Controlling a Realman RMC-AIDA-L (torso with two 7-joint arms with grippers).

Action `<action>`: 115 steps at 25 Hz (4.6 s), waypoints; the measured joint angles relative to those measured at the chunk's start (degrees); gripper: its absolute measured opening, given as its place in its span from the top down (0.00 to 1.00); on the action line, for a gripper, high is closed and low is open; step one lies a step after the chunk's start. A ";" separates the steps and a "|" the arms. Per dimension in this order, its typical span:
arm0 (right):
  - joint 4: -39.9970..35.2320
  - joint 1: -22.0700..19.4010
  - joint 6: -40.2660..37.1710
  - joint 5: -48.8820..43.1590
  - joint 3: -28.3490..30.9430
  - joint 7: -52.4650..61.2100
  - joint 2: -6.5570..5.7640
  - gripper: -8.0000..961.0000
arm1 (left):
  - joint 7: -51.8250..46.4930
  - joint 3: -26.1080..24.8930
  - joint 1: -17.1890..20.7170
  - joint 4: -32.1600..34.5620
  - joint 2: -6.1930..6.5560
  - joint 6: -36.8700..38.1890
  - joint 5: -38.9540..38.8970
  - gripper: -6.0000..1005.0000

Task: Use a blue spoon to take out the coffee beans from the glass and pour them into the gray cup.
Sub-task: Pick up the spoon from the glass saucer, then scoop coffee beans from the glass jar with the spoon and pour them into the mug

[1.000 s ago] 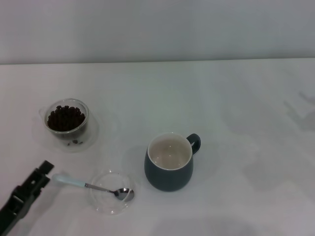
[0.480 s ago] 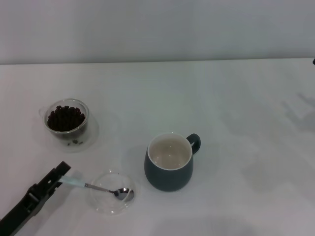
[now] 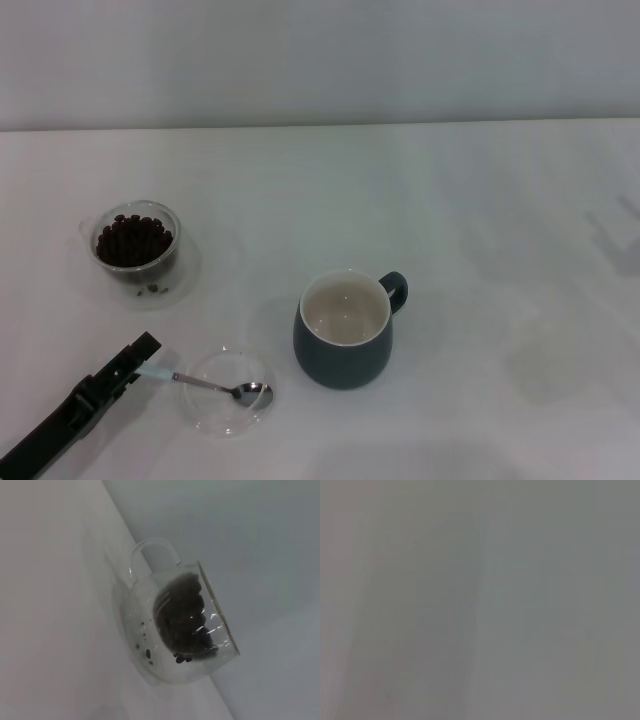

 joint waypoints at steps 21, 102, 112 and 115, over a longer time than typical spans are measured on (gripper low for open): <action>-0.21 -0.02 0.42 0.18 0.57 -3.08 1.10 0.40 | 0.34 -0.02 -0.24 0.70 -0.03 -0.16 0.36 0.78; -7.20 -4.50 -2.01 -3.74 -5.89 -12.04 8.26 0.41 | -26.08 -10.57 -15.16 22.94 20.56 -16.18 32.84 0.87; -7.20 -4.49 -1.97 -3.70 -5.69 -12.05 8.26 0.41 | -26.74 -10.55 -15.44 23.01 18.34 -16.05 34.38 0.87; -7.20 -4.46 -1.53 -3.57 -5.64 -12.05 8.26 0.41 | -26.76 -10.71 -15.44 23.03 17.63 -16.32 35.56 0.87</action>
